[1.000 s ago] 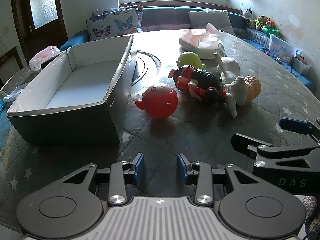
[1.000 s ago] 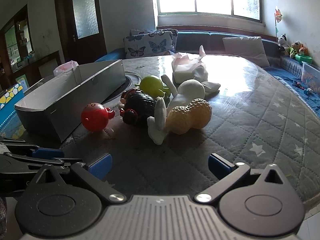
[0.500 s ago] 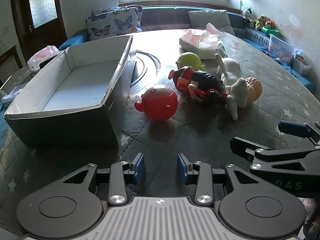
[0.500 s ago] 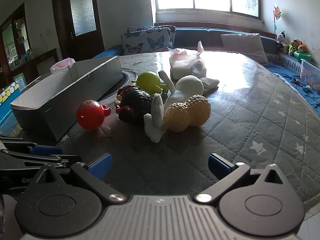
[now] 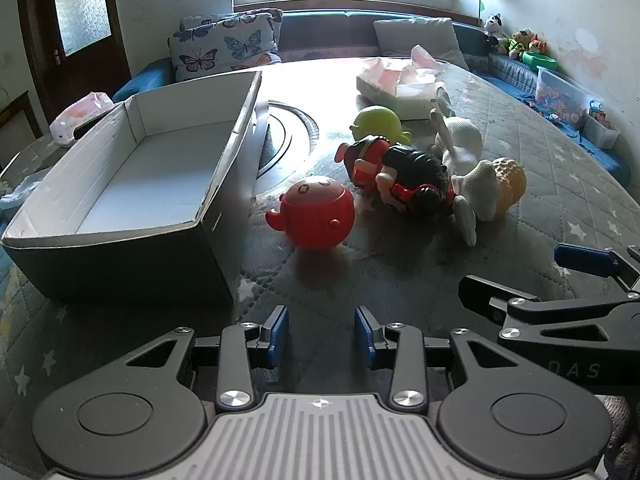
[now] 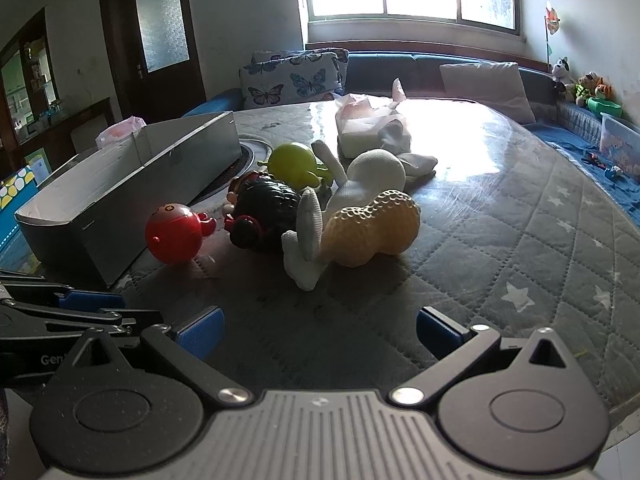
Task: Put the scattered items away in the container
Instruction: 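Move the left tool toward the white plush bunny among the toys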
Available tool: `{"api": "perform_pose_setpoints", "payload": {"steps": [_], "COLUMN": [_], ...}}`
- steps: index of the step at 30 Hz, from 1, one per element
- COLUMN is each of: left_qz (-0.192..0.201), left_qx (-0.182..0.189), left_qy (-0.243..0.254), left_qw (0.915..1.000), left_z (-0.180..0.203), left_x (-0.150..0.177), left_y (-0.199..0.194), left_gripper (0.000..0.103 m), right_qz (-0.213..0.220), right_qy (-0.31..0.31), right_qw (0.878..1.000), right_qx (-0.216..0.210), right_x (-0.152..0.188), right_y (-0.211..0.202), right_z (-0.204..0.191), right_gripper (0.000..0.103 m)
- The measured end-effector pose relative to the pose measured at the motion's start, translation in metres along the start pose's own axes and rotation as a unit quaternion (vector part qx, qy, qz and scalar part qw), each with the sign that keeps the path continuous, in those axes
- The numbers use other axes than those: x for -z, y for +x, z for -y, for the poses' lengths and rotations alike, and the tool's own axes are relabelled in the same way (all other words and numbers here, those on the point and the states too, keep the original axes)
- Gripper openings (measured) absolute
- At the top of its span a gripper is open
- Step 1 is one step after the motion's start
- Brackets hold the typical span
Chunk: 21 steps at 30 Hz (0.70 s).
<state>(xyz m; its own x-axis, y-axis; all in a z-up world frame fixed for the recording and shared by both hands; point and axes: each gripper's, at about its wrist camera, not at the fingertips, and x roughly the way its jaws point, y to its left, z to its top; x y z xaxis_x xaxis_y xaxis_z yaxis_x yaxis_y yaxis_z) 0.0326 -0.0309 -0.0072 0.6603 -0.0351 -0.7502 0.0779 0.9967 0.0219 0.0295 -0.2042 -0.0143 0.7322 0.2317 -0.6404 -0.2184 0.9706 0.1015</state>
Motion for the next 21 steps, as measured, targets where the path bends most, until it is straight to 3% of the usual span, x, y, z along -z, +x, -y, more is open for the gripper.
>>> {"api": "perform_pose_setpoints", "payload": {"steps": [21], "left_qz": [-0.009], "left_qx": [0.010], "left_qy": [-0.007], "left_qw": [0.9999], "left_z": [-0.004], "left_x": [-0.015], "left_y": [0.012], "left_gripper": [0.039], "right_qz": [-0.006], "right_qy": [0.006], "right_qw": [1.000], "right_qx": [0.000], "right_x": [-0.009], "right_y": [0.011], "right_z": [0.003], "right_gripper": [0.103]}}
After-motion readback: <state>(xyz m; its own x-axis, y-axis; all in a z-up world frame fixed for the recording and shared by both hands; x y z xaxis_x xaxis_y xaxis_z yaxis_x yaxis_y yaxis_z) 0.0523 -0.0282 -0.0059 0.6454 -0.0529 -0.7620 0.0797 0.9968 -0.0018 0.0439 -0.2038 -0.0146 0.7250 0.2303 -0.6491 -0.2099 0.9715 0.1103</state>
